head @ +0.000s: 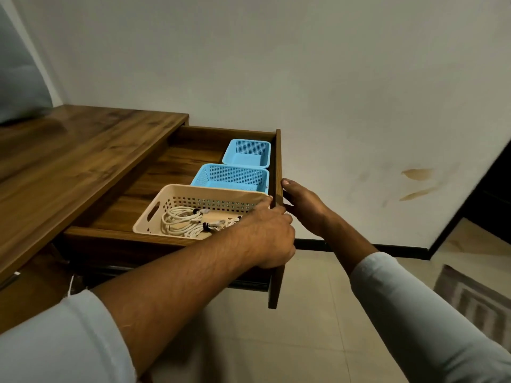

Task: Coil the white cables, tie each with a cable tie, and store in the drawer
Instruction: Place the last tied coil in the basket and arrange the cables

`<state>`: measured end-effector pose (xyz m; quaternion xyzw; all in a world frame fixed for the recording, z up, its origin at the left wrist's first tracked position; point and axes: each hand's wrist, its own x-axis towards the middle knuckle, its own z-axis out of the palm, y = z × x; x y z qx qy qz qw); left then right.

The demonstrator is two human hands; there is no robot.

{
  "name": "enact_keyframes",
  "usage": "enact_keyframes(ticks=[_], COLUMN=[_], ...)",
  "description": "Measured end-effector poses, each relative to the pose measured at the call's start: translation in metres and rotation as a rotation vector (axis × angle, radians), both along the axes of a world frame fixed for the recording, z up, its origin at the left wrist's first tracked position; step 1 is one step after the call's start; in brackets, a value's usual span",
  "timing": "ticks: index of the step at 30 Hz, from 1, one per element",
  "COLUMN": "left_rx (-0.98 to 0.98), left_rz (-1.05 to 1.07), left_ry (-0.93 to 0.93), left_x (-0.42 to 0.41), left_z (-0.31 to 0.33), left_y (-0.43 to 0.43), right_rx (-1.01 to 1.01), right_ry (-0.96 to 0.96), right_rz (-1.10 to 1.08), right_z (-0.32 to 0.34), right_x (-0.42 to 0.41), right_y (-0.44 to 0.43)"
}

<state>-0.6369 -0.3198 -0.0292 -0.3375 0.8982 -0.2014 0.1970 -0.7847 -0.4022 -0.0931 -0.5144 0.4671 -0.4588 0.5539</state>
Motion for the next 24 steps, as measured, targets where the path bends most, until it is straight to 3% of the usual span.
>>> enact_keyframes(ticks=[12,24], left_rx=[-0.205,-0.261], left_rz=[0.211,0.298], left_ry=[-0.426,-0.455], left_x=[0.053,0.167], left_z=[-0.011,-0.023], left_y=[0.000,-0.024], right_rx=[-0.071,-0.088], right_ry=[-0.081,-0.055], right_rz=[0.102,0.195], right_z=[-0.005,-0.002], right_x=[0.091,0.201], right_y=[-0.026,-0.054])
